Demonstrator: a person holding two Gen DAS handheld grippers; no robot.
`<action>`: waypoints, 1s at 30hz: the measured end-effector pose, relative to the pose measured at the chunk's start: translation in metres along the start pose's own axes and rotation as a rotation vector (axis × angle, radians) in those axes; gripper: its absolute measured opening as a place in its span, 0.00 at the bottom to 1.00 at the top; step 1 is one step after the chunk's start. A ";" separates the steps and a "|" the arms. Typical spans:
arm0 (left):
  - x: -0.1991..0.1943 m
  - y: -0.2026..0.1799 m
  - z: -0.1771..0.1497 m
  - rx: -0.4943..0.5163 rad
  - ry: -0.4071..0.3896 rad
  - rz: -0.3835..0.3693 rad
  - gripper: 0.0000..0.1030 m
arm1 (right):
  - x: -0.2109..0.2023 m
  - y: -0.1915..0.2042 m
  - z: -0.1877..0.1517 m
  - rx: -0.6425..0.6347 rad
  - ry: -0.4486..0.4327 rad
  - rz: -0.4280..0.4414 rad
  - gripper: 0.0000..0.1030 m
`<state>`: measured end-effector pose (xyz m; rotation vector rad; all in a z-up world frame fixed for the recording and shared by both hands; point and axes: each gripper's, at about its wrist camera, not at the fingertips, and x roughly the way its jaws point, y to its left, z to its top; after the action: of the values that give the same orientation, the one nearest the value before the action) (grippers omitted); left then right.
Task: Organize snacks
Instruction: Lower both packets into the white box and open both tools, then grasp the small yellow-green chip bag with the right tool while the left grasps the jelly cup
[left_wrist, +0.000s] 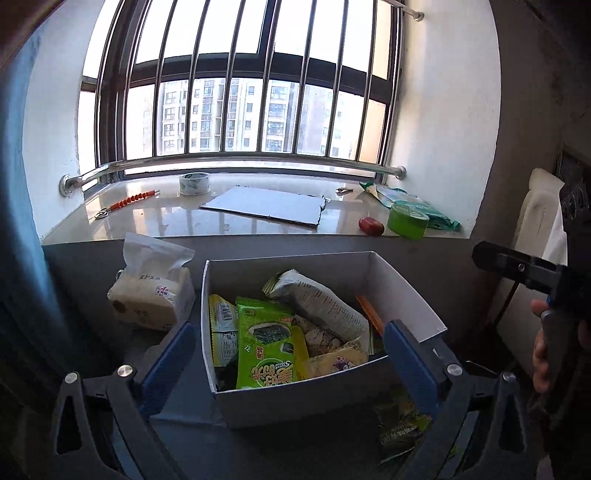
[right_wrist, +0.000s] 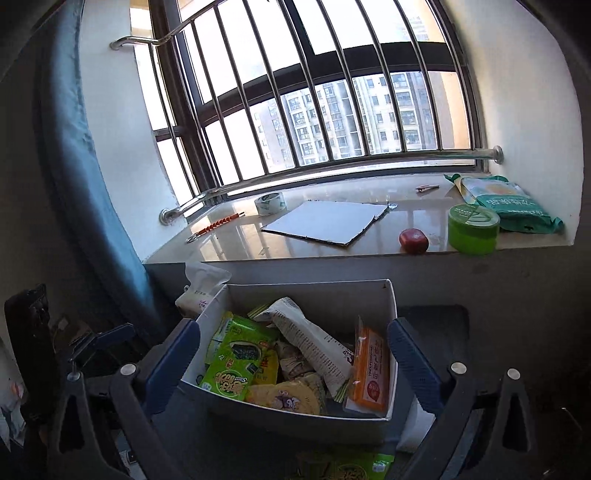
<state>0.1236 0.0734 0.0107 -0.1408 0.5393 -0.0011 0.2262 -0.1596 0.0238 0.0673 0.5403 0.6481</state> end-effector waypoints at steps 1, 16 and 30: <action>-0.010 0.000 -0.005 -0.015 -0.011 -0.002 1.00 | -0.009 0.001 -0.007 -0.009 -0.008 0.002 1.00; -0.055 -0.014 -0.111 -0.079 0.175 0.006 1.00 | -0.054 -0.026 -0.161 0.067 0.224 -0.095 1.00; -0.063 -0.015 -0.144 -0.086 0.253 0.010 1.00 | -0.004 -0.009 -0.168 -0.057 0.290 -0.113 1.00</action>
<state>-0.0033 0.0417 -0.0772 -0.2235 0.7934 0.0142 0.1451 -0.1867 -0.1208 -0.1124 0.7983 0.5652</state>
